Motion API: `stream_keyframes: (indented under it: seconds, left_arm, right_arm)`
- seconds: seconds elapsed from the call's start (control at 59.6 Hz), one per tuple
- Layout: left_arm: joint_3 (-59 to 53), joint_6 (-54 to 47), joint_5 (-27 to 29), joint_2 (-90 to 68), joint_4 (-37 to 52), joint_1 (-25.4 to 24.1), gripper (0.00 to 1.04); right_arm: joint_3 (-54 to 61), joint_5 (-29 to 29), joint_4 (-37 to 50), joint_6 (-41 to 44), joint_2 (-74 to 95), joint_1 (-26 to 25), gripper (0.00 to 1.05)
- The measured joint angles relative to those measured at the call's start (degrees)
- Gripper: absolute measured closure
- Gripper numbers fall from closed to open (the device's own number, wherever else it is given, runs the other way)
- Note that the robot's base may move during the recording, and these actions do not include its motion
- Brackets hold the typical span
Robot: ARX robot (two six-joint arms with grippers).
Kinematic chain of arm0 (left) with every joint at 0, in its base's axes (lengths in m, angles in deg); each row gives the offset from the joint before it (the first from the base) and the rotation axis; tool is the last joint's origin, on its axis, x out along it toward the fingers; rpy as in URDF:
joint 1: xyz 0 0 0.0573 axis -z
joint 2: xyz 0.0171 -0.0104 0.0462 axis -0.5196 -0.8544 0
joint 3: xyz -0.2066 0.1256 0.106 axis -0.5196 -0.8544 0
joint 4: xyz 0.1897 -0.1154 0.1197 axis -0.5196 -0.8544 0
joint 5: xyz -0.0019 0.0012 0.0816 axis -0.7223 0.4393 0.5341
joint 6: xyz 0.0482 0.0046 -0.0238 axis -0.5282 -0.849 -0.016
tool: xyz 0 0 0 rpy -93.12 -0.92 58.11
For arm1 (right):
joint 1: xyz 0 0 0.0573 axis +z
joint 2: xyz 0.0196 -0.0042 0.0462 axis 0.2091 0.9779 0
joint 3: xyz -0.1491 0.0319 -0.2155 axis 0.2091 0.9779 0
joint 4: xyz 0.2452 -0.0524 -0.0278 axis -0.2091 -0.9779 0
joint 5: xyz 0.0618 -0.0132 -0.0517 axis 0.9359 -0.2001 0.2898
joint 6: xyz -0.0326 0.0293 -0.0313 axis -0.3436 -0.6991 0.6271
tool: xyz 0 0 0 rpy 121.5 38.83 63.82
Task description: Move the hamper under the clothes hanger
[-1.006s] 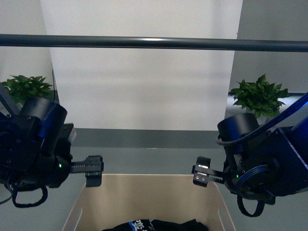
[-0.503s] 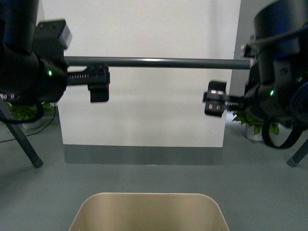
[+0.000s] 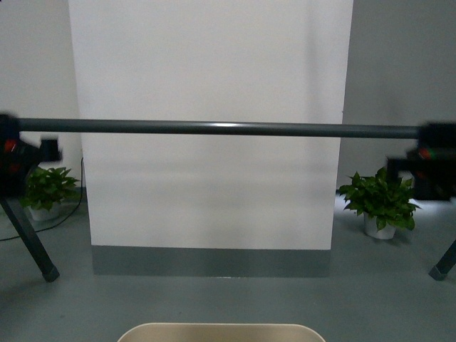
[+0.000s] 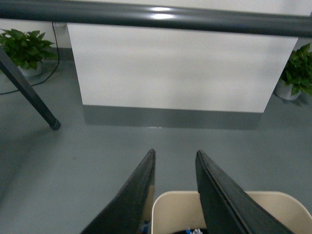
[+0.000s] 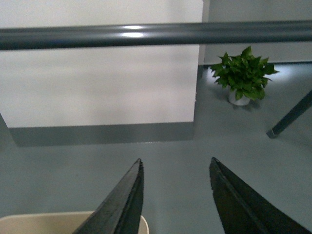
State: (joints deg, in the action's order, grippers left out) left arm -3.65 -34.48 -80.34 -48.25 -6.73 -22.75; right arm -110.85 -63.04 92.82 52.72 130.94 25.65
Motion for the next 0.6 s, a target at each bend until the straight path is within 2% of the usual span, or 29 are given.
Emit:
stream_keyframes:
  seconds: [0.034, 0.134, 0.218, 0.453, 0.52, 0.604]
  left_arm:
    - [-1.36, -0.02, -0.28, 0.66, 0.48, -0.22, 0.81]
    - [-7.69, -0.17, -1.86, 5.27, 2.99, -1.22, 1.02]
    - [-12.66, -0.33, -2.80, 9.07, 4.44, -2.58, 1.01]
    - [-20.00, -0.42, -4.42, 15.15, 5.09, -4.13, 1.01]
    - [-21.73, -0.46, -7.48, 17.11, 5.07, -5.90, 1.01]
    - [-23.21, -0.55, -8.26, 19.06, 4.79, -7.56, 1.01]
  right_arm:
    - [1.40, 0.46, 0.44, 0.07, -0.72, -0.44, 0.67]
    - [8.24, 2.99, 2.80, 0.35, -5.60, -2.19, 0.88]
    - [13.11, 4.61, 4.00, 0.57, -9.40, -3.78, 1.04]
    - [21.14, 7.26, 4.52, 0.57, -16.33, -6.67, 1.03]
    - [22.62, 7.74, 4.48, 0.57, -18.03, -7.19, 1.03]
    - [24.46, 8.41, 4.09, 0.57, -20.37, -7.91, 1.03]
